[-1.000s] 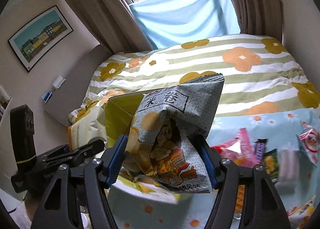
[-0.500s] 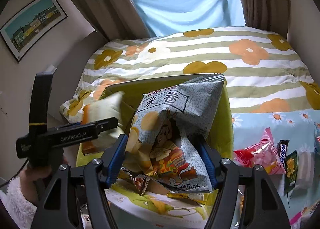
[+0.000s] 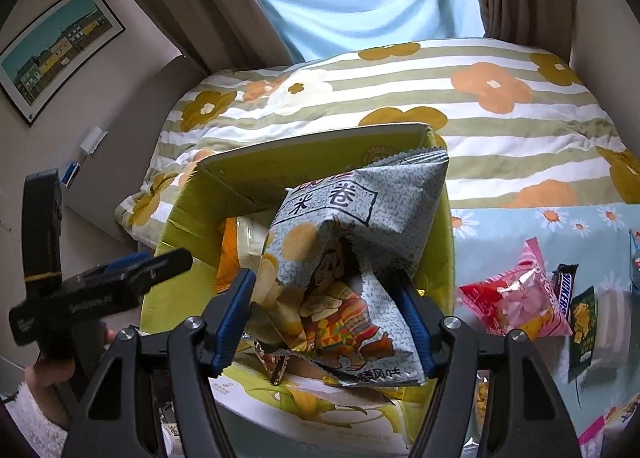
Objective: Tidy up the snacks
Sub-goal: 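Carry both bags over the yellow box and open both tools to drop them, then move both tools back from the box toward the remaining snacks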
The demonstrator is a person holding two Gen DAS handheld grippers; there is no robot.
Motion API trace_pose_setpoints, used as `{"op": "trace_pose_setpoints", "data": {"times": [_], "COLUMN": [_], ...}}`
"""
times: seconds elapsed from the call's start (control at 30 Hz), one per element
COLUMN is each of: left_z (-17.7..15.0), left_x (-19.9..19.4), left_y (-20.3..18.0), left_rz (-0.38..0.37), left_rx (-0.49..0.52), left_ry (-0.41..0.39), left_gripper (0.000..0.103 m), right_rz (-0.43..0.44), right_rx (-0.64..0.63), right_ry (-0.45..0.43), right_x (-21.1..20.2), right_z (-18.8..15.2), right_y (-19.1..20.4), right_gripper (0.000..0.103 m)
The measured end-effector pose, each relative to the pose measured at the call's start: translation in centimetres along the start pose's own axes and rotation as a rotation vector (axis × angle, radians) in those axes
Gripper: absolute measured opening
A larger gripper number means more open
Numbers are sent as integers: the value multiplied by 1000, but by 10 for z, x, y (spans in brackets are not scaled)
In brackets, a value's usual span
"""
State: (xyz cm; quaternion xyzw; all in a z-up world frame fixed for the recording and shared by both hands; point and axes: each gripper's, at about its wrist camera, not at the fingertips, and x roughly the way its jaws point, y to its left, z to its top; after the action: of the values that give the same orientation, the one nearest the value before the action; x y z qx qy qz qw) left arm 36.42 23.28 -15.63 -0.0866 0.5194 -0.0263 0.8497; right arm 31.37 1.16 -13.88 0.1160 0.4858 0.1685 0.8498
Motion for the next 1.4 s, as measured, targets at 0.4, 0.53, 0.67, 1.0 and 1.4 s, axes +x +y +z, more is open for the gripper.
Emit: {"op": "trace_pose_setpoints", "data": {"times": [0.4, 0.53, 0.67, 1.0, 1.4], "left_z": [-20, -29, -35, -42, -66], "left_x": [-35, -43, -52, -62, -63], "left_y": [14, 15, 9, -17, -82], "left_rz": [24, 21, -2, -88, -191], "left_rx": [-38, -38, -21, 73, 206], "left_ry": [-64, -74, -99, -113, -97], "left_gripper": [103, 103, 103, 103, 103], "right_rz": [-15, -54, -72, -182, -261], "right_rx": [-34, -81, -107, -79, 17], "right_ry": [-77, -97, -129, -207, -166], "right_x": [5, -2, -16, -57, -94], "right_z": [15, -1, -8, -28, -77], "right_y": [10, 18, 22, 8, -37], "right_gripper": [103, 103, 103, 103, 103]}}
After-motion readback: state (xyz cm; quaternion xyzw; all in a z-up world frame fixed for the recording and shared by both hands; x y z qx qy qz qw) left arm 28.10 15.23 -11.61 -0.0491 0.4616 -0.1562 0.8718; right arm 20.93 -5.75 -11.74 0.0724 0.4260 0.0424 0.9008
